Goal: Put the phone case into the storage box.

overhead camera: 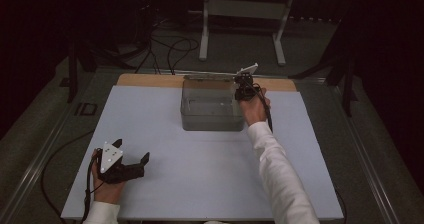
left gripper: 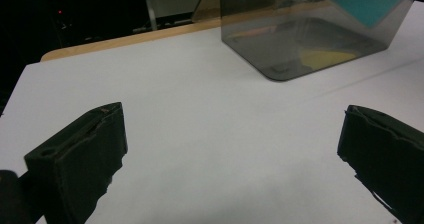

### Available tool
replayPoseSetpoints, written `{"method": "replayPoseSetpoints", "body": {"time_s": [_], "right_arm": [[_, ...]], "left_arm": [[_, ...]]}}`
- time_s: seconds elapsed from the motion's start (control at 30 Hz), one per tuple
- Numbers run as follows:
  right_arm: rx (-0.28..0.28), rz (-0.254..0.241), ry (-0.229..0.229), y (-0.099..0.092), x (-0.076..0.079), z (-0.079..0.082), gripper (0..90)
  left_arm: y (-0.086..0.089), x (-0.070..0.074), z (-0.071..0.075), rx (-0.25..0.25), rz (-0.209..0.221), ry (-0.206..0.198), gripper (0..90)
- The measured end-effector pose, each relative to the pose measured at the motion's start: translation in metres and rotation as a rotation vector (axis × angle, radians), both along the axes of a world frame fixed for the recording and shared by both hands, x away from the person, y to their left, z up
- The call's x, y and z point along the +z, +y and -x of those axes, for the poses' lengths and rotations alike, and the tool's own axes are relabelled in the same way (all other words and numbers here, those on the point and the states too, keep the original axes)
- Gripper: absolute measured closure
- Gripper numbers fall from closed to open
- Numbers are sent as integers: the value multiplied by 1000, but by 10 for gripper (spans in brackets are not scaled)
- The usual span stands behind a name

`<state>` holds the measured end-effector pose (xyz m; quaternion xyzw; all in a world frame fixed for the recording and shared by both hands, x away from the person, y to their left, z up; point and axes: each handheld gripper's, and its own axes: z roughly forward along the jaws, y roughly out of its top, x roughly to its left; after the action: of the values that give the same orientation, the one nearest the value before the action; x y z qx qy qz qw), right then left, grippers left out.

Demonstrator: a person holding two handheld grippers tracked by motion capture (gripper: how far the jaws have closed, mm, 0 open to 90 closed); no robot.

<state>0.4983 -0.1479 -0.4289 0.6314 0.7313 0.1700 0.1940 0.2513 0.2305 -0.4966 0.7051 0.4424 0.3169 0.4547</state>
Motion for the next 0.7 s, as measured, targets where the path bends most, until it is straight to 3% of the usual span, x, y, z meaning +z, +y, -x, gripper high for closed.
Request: {"method": "replayPoseSetpoints", "body": {"time_s": [0.4,0.7], "right_arm": [[19,33,8,9,-4,2,815],[-15,58,26,11,-9,1,813]], "left_arm": [[0,0,0,0,-1,1,3],[0,0,0,0,-1,1,3]]}}
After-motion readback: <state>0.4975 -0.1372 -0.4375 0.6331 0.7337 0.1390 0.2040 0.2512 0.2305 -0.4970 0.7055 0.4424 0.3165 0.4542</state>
